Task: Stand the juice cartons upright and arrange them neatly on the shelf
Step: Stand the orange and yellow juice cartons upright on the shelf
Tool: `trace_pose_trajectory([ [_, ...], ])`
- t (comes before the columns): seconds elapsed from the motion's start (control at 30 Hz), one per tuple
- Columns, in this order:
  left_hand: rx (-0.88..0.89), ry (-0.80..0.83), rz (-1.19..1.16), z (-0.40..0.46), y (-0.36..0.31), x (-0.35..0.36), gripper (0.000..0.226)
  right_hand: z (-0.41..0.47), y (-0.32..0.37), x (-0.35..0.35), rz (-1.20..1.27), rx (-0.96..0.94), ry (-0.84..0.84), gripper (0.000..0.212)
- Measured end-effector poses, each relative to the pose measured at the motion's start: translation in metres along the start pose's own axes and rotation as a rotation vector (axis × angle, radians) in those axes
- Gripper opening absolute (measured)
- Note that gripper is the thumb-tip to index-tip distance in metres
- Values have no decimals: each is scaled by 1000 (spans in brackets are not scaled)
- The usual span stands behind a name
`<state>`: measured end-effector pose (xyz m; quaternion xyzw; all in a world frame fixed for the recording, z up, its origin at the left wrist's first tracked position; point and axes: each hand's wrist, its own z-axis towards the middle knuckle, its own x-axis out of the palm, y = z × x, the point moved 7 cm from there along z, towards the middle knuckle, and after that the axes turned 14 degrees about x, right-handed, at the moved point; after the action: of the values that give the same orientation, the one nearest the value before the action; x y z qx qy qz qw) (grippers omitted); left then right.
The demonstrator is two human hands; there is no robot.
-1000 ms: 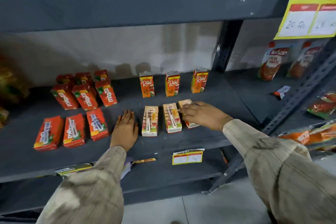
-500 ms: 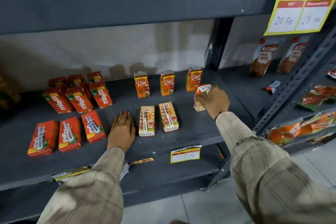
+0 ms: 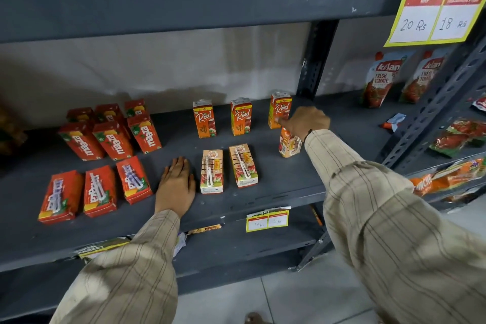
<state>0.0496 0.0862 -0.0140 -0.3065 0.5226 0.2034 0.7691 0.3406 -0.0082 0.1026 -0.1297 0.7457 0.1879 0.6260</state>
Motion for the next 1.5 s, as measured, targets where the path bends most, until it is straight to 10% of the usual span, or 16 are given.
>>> trace_pose_trajectory([
  [0.67, -9, -11, 6, 0, -2, -2, 45, 11, 33, -3, -286, -812, 167, 47],
  [0.87, -11, -20, 8, -1, -2, -3, 45, -40, 52, -20, -289, -1064, -282, 53],
  [1.07, -14, -5, 3, -1, -2, -3, 46, -127, 66, 54, -508, -1473, -241, 45],
  [1.33, -17, -17, -4, 0, -2, -3, 45, -124, 64, 83, -531, -1476, -223, 45],
  [1.5, -21, -8, -2, -1, -1, -3, 46, -100, 68, 50, -226, -1081, -272, 56],
])
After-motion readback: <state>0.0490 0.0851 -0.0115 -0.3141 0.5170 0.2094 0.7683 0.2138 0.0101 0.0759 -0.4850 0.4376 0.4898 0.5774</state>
